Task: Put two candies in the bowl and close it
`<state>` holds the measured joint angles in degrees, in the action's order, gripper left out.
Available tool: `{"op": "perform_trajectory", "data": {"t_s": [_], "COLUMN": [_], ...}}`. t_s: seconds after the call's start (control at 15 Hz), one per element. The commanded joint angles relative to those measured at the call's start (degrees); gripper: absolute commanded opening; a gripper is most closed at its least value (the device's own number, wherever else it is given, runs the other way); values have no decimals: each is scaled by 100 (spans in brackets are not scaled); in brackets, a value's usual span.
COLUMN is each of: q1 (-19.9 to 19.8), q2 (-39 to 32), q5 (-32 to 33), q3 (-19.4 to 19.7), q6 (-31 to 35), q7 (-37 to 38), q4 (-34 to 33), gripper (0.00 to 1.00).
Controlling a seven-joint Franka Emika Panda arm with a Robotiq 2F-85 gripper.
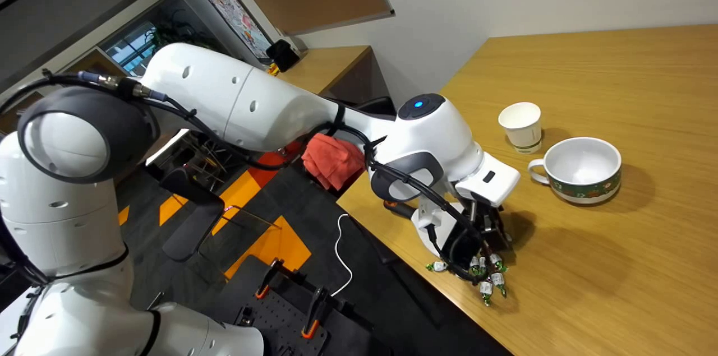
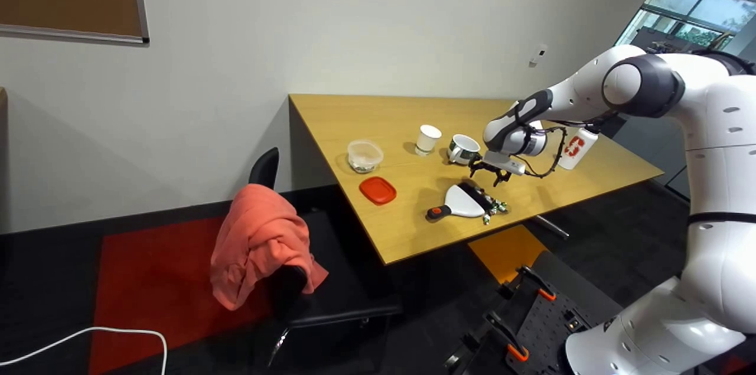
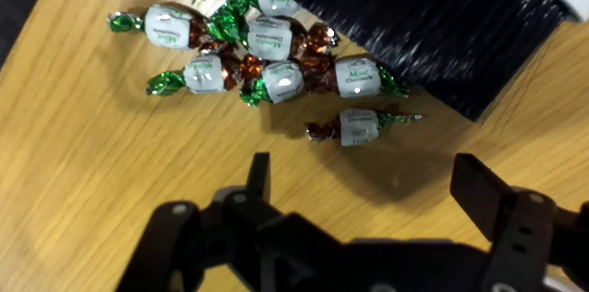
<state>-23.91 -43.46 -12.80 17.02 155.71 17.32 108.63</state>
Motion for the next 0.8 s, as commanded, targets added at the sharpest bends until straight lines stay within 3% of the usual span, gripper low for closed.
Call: {"op": "perform_trajectory", "data": {"t_s": [0.0, 0.13, 0.47, 0.6, 0.67, 0.73], "q1": [-128, -222, -387, -468, -521, -568], "q2": [-87, -34, -45, -79, -91, -106], "q5": [-162, -220, -387, -422, -452, -487], "q3": [-72, -139, -202, -247, -292, -335], "q6": [-214, -181, -190, -193, -181, -165], "q7": [-76, -158, -205, -228, -247, -263], "q4": [-154, -68, -60, -98, -107, -123], "gripper": [100, 100, 76, 75, 68, 70]}}
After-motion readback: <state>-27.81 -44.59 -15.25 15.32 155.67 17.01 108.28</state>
